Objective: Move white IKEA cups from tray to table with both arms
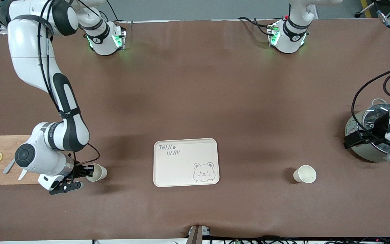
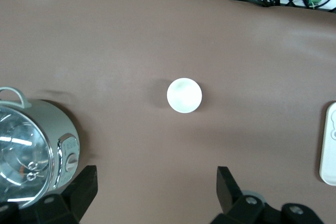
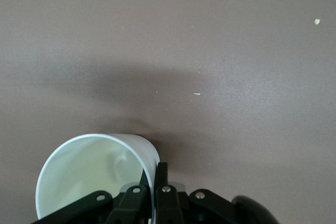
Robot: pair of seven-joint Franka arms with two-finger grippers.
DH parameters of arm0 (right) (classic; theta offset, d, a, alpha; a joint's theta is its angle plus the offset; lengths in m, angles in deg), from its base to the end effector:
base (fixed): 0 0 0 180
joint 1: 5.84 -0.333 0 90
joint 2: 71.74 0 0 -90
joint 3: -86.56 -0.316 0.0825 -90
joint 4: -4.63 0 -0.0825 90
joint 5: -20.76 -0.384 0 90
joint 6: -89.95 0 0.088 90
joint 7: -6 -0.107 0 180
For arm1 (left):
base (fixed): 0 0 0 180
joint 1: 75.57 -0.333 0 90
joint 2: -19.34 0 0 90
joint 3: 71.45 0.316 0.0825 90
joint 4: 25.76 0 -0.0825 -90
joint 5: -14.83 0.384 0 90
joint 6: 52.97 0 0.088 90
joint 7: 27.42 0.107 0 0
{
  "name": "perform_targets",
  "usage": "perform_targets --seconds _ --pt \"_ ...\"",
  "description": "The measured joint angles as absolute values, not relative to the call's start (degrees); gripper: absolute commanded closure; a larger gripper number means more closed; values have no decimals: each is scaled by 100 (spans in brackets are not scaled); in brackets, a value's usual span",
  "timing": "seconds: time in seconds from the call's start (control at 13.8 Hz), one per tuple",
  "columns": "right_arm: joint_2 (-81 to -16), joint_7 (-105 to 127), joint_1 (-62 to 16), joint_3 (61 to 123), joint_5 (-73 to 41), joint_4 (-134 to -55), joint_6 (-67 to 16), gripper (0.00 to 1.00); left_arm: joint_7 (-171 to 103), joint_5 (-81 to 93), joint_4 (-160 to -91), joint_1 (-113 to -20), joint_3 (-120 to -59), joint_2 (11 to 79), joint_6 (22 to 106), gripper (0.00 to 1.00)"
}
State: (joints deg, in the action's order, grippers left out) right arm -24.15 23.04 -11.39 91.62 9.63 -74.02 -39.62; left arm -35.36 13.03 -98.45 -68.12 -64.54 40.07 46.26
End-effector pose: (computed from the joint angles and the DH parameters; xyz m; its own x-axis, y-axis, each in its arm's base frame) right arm 0.7416 0.0257 0.2248 0.9738 0.2121 0.0826 0.2180 -0.9734 -0.0706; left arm 0.6748 -0.0242 0.5626 0.9871 0.1218 0.1042 0.1222 -0.9925 0.0032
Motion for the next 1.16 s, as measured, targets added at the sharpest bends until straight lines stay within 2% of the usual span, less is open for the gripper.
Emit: perform_targets --seconds 0.07,0.15,0.22,0.95,1.16 --pt "-2415 2304 -1139 9162 963 -7402 -3966 54 -3536 1303 -9845 -6813 -6454 3951 4508 0" --pt "-2415 2304 -1139 9162 963 -7402 -3968 20 -3536 1303 -9843 -6820 -6454 3892 4439 0" --pt "-2415 2304 -1139 9163 963 -7402 -3970 0 -3536 1282 -9841 -6828 -6451 3825 4395 0" --pt "-2434 2304 -1141 9166 964 -7269 -3971 0 -3536 1179 -9743 -6842 -6422 3138 3889 0" --pt "-2547 2304 -1143 9178 965 -7042 -3318 0 -3536 1179 -9768 -6843 -6399 2843 3609 0"
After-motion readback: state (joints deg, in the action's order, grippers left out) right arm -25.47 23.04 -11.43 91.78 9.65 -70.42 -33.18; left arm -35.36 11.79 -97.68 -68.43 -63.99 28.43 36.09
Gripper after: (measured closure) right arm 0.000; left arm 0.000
